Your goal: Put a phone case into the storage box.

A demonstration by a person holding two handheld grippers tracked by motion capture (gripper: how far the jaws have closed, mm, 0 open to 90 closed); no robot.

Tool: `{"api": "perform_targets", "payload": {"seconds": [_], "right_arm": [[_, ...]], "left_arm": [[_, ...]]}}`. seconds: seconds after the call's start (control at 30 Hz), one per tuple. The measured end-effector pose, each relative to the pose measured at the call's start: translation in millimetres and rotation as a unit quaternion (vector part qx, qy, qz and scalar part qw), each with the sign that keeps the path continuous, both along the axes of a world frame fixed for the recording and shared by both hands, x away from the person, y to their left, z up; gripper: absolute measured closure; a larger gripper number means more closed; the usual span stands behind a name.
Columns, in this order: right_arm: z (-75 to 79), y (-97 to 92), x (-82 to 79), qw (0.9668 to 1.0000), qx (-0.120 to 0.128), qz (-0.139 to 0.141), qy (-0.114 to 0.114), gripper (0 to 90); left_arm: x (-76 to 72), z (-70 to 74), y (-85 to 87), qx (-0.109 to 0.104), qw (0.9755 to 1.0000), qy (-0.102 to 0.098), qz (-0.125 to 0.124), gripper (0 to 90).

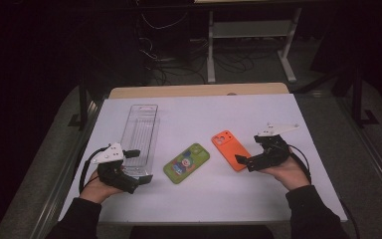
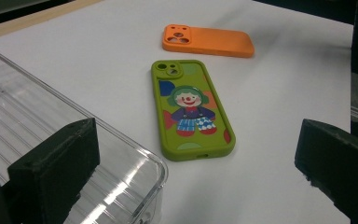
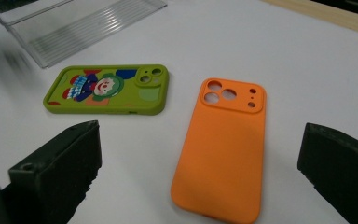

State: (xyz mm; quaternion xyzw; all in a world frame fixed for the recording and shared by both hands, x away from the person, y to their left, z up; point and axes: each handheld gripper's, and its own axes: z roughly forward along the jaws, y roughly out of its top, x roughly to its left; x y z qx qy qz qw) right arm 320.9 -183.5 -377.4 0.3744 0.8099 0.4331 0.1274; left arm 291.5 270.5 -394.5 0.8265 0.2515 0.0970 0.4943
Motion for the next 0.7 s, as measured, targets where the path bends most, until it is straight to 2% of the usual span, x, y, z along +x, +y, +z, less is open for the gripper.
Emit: {"api": "perform_targets", "payload": {"seconds": [0.7], "right_arm": [[17.2, 10.4, 29.4, 0.9997, 0.01, -0.021, -0.011, 0.0]], "left_arm": [[0.4, 0.2, 0.7, 0.002, 1.0, 0.002, -0.001, 0.0]]}}
